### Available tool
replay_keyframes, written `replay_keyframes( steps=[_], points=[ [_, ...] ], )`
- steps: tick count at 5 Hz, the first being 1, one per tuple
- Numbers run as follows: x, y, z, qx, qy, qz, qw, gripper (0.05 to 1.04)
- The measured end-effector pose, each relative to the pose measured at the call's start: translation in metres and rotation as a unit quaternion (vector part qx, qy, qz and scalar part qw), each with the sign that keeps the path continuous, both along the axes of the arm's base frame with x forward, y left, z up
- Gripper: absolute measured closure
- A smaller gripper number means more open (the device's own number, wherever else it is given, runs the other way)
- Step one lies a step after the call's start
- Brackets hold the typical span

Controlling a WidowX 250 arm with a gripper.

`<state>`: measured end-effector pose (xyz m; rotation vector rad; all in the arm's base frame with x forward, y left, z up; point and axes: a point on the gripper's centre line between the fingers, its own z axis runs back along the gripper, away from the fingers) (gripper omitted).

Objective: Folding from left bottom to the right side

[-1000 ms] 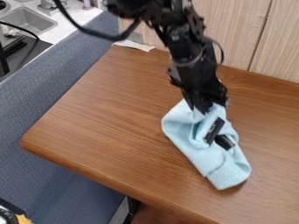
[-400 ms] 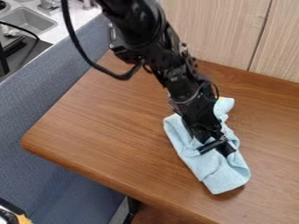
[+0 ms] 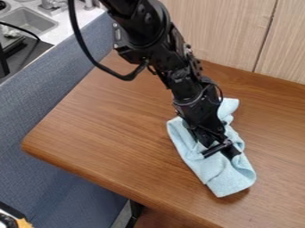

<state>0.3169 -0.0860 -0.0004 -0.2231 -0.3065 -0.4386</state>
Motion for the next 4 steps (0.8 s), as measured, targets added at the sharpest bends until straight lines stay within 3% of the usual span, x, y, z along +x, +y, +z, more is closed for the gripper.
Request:
replay_keyframes(
  steps=[1, 2, 3, 4],
  points=[
    [0.000, 0.001, 0.002, 0.001, 0.010, 0.000, 1.0000, 0.569],
    [-0.002, 0.007, 0.007, 0.018, 0.016, 0.007, 0.9997, 0.282],
    [-0.002, 0.004, 0.023, 0.010, 0.009, 0.006, 0.9999, 0.081],
    [0.000, 0.001, 0.039, 0.005, 0.001, 0.003, 1.0000, 0.079]
  ],
)
